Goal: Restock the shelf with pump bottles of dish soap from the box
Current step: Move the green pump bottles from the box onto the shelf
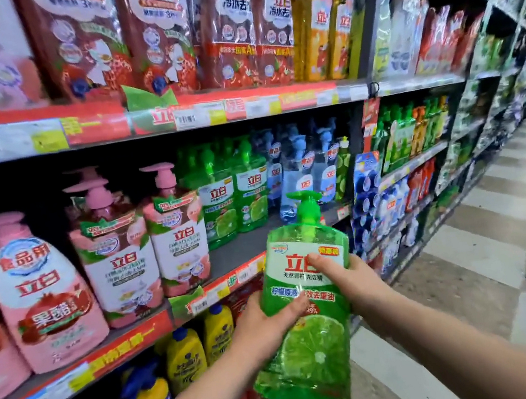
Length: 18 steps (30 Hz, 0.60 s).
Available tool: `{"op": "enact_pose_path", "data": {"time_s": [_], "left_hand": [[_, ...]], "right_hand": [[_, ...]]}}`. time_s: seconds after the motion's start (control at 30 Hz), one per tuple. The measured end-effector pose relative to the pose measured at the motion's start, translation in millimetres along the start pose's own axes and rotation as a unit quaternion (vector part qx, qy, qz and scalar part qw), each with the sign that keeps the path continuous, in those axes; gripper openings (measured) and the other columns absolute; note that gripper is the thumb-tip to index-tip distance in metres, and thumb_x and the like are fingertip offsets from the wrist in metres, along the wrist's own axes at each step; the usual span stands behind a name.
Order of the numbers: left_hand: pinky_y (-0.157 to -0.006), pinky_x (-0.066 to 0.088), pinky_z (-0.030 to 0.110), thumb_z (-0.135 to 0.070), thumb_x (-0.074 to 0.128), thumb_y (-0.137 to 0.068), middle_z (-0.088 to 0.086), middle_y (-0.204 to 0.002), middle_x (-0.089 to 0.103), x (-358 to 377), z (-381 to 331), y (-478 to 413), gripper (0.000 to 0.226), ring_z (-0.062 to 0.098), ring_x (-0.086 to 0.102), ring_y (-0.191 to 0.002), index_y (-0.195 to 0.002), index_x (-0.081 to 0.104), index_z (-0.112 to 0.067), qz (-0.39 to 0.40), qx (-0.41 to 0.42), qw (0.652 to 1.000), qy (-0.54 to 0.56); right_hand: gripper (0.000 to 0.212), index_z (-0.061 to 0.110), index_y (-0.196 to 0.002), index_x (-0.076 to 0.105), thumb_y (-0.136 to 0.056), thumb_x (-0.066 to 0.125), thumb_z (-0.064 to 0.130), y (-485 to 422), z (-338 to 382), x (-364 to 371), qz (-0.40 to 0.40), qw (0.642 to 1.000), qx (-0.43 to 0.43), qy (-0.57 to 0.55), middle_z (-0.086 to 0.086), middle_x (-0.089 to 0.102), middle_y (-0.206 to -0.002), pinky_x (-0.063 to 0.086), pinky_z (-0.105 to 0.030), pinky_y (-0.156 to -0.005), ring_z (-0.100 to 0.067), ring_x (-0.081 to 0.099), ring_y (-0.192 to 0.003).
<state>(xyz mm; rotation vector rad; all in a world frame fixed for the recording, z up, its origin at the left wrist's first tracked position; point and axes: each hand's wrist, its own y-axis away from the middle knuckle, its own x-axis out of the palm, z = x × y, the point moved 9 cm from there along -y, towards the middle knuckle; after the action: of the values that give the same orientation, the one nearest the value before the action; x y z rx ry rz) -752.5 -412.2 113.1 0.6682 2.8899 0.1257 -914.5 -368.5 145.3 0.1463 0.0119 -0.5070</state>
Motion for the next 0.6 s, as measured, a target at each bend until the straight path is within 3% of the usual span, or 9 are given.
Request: {"op": "enact_pose_path", "data": {"time_s": [0.17, 0.33, 0.43, 0.5, 0.6], "left_hand": [[-0.097, 0.049, 0.042, -0.069, 0.071, -0.037, 0.001, -0.113, 0.068, -19.9, -4.9, -48.5, 0.092, 0.023, 0.064, -0.104, -0.117, 0.056, -0.025, -0.053, -0.008, 0.998, 0.035], [-0.093, 0.052, 0.039, -0.055, 0.081, -0.056, -0.001, -0.108, 0.068, -40.3, -18.6, -103.7, 0.075, 0.018, 0.066, -0.097, -0.118, 0.054, -0.023, -0.156, -0.003, 0.986, 0.060], [-0.083, 0.053, 0.027, -0.050, 0.077, -0.065, -0.011, -0.102, 0.067, -48.9, -28.9, -134.8, 0.054, 0.009, 0.065, -0.093, -0.109, 0.051, -0.033, -0.210, 0.006, 0.977, 0.047], [-0.075, 0.053, 0.020, -0.043, 0.077, -0.069, -0.014, -0.097, 0.068, -53.9, -36.5, -154.4, 0.046, 0.003, 0.065, -0.087, -0.107, 0.053, -0.032, -0.224, 0.021, 0.973, 0.043], [-0.090, 0.052, 0.034, -0.036, 0.078, -0.071, -0.006, -0.105, 0.069, -56.1, -41.2, -179.7, 0.051, 0.013, 0.066, -0.096, -0.116, 0.055, -0.027, -0.248, 0.019, 0.968, 0.016]], "right_hand": [[0.057, 0.011, -0.115, 0.054, -0.071, 0.078, 0.038, -72.6, 13.9, 33.9, 0.061, 0.998, -0.015, 0.007, -0.009, 0.071, -0.106, 0.056, -0.044, -0.087, -0.024, 0.070, -0.092], [0.050, 0.013, -0.112, 0.054, -0.074, 0.077, 0.036, -146.8, 49.3, 64.3, 0.143, 0.987, -0.067, 0.031, -0.006, 0.070, -0.104, 0.058, -0.037, -0.081, -0.021, 0.070, -0.091], [0.037, 0.022, -0.104, 0.054, -0.076, 0.076, 0.032, -183.0, 74.8, 79.8, 0.200, 0.974, -0.101, 0.032, -0.004, 0.070, -0.104, 0.058, -0.028, -0.069, -0.016, 0.070, -0.088], [0.041, 0.020, -0.110, 0.052, -0.076, 0.076, 0.028, -202.9, 86.6, 88.5, 0.229, 0.966, -0.115, 0.031, -0.007, 0.069, -0.108, 0.058, -0.036, -0.079, -0.020, 0.069, -0.093], [0.056, 0.013, -0.122, 0.049, -0.075, 0.078, 0.025, -229.1, 97.3, 97.3, 0.274, 0.949, -0.140, 0.065, -0.007, 0.070, -0.110, 0.053, -0.044, -0.092, -0.022, 0.068, -0.099]]}}
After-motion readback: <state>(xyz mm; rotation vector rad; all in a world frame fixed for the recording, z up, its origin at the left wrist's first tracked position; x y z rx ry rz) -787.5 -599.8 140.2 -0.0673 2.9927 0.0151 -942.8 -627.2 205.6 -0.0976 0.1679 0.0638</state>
